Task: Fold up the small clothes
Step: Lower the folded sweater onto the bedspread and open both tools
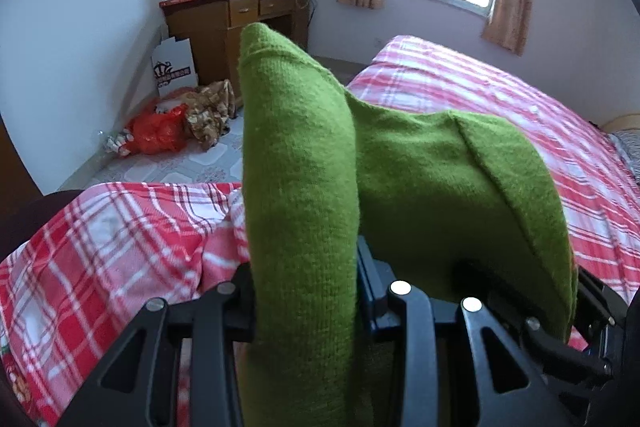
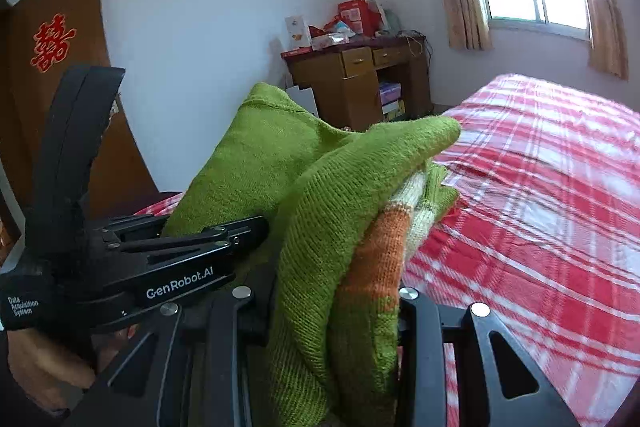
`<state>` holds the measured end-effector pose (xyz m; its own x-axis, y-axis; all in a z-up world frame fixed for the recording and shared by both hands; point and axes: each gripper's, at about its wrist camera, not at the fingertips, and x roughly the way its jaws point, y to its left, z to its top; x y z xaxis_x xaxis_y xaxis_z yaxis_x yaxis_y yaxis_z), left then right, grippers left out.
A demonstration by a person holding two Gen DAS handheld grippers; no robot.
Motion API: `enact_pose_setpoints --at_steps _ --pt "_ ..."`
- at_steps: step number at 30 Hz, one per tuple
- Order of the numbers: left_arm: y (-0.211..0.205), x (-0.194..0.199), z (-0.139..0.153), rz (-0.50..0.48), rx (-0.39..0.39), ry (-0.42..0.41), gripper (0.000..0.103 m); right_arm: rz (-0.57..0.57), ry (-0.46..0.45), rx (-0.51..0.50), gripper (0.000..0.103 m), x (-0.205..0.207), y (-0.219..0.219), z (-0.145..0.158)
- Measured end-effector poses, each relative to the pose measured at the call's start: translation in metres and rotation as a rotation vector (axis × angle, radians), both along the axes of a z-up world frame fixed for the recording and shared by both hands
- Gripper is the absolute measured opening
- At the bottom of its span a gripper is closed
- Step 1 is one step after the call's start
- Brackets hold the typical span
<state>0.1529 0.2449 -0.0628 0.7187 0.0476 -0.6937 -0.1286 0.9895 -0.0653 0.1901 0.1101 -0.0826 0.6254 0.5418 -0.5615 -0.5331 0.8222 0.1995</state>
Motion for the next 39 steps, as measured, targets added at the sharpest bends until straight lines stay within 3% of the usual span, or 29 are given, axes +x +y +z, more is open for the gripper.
enact_pose_setpoints --at_steps 5,10,12,13,15,17,22,25,27,30,32,35,39 --pt "0.011 0.021 -0.024 0.024 -0.036 0.052 0.04 -0.036 0.141 0.055 0.035 0.044 -0.004 -0.038" --pt "0.028 0.03 -0.03 0.066 -0.146 0.101 0.06 -0.067 0.383 0.254 0.043 0.084 -0.032 -0.069" --pt "0.036 0.033 -0.032 0.083 -0.212 0.123 0.072 -0.06 0.437 0.318 0.043 0.09 -0.039 -0.074" --pt "0.044 0.033 -0.034 0.089 -0.259 0.138 0.074 -0.059 0.448 0.335 0.043 0.091 -0.043 -0.074" --pt "0.05 0.031 -0.034 0.079 -0.304 0.147 0.074 -0.074 0.425 0.31 0.047 0.083 -0.046 -0.068" --pt "0.051 0.02 -0.027 0.079 -0.283 0.135 0.074 -0.127 0.364 0.289 0.047 0.068 -0.055 -0.053" --pt "0.032 -0.029 0.003 0.102 -0.106 0.065 0.072 -0.251 0.083 0.068 0.046 0.012 -0.053 -0.001" --pt "0.023 -0.054 0.01 0.106 -0.048 0.05 0.072 -0.171 -0.056 -0.045 0.027 -0.025 -0.034 0.019" --pt "0.017 -0.065 0.011 0.114 -0.022 0.047 0.072 -0.101 -0.096 -0.114 0.027 -0.045 -0.018 0.022" --pt "0.002 -0.078 0.008 0.105 0.024 0.045 0.072 -0.046 -0.074 -0.14 0.027 -0.06 -0.005 0.014" --pt "-0.002 -0.077 0.003 0.099 0.03 0.051 0.072 -0.027 -0.014 -0.169 0.027 -0.058 0.001 0.0" --pt "-0.007 -0.073 -0.01 0.091 0.007 0.097 0.072 -0.064 0.063 -0.233 0.025 -0.042 -0.004 -0.024" --pt "-0.017 -0.069 -0.028 0.091 0.072 0.128 0.08 -0.096 0.101 -0.251 0.022 -0.033 -0.019 -0.046"
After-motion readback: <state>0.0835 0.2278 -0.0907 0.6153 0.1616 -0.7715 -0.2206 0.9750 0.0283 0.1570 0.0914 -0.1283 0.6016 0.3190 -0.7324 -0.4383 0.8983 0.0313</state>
